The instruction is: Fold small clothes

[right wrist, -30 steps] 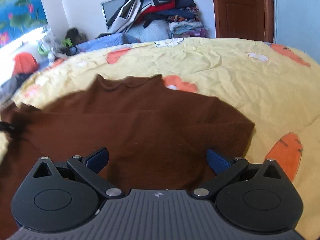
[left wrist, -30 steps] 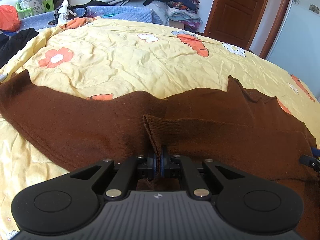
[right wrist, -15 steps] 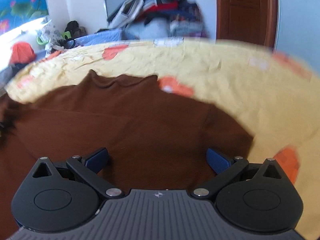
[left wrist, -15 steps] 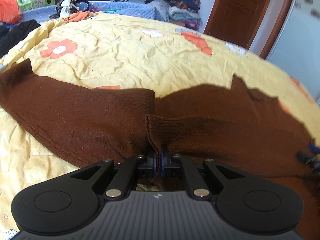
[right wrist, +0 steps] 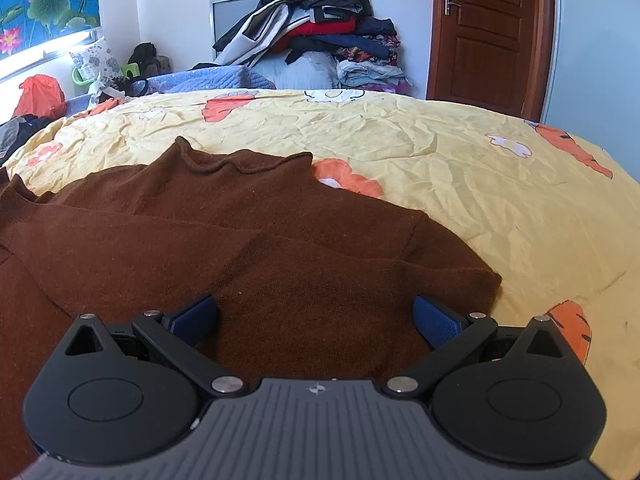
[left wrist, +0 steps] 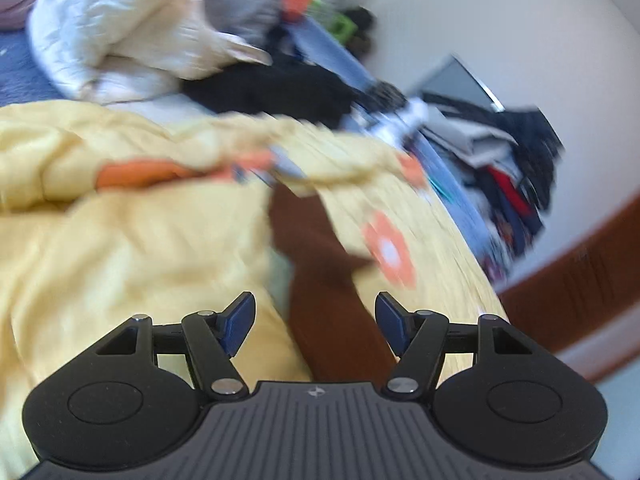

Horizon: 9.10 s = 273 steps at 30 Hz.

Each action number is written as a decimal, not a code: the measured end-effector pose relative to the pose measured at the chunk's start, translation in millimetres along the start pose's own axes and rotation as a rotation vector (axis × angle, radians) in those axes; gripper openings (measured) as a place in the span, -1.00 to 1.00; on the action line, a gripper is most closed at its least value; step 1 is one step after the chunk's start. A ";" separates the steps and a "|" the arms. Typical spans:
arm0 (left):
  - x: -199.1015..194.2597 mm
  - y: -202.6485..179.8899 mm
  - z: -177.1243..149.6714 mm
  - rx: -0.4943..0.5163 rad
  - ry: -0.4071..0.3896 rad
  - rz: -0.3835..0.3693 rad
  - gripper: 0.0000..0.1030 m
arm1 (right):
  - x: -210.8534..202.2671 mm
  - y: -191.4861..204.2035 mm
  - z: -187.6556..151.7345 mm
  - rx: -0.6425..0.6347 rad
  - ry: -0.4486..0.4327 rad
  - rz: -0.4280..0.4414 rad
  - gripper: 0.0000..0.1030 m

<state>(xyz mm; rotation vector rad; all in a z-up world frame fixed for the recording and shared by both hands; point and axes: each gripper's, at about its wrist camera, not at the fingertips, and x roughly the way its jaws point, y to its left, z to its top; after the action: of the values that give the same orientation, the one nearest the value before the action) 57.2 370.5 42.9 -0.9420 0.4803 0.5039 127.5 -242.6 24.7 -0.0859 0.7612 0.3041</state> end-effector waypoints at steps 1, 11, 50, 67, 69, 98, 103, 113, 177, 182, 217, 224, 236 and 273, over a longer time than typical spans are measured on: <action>5.4 2.8 6.4 -0.021 0.001 0.004 0.26 | 0.1 -0.3 0.0 0.001 0.000 0.000 1.00; 73.7 6.7 39.3 -0.053 0.059 0.027 0.02 | 1.0 1.3 0.4 0.001 -0.001 -0.008 1.00; -31.4 -190.6 -347.1 1.093 0.131 -0.371 -0.89 | -3.1 -2.9 -2.9 0.057 -0.025 0.019 1.00; -56.6 -185.9 -349.7 1.072 0.018 -0.430 -0.89 | 55.2 59.1 60.8 0.644 0.360 0.570 0.56; -57.6 -185.5 -351.2 1.080 0.015 -0.432 -0.89 | 66.0 66.9 58.2 0.651 0.394 0.558 0.21; -5.7 -127.4 -186.6 0.375 0.340 -0.377 0.76 | -54.7 -160.7 32.9 0.715 0.140 0.287 -0.77; 39.0 -148.7 -183.4 0.410 0.423 -0.309 0.74 | -50.2 -156.0 28.3 0.717 0.137 0.283 -0.77; 49.3 -194.9 -199.2 0.745 0.418 -0.231 -0.79 | -48.0 -152.2 36.8 0.698 0.143 0.290 -0.77; -24.2 -155.5 -204.0 0.724 0.542 -0.364 -0.72 | -25.8 -52.9 38.4 0.615 0.144 0.433 0.37; -30.5 -148.8 -200.9 0.733 0.533 -0.363 -0.72 | -34.7 -61.4 25.8 0.585 0.191 0.374 0.37; 11.4 -169.0 -244.9 0.825 0.466 -0.350 -0.71 | 37.2 -14.7 14.3 0.737 0.232 0.529 0.10; -7.1 -180.9 -234.5 0.830 0.403 -0.380 -0.70 | 10.4 -31.2 16.6 0.758 0.140 0.551 0.24; 16.6 -181.6 -209.0 0.761 0.359 -0.325 -0.70 | 29.1 8.2 22.9 0.611 0.175 0.509 0.20; -160.8 43.5 -254.0 0.219 0.903 -0.538 0.17 | -207.4 -25.4 -187.3 0.769 0.307 0.601 0.67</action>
<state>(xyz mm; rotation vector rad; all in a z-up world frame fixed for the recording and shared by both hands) -137.1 145.0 -17.4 -1.0044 1.0233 -0.4936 -131.1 -351.3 31.6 0.8531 1.1581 0.5532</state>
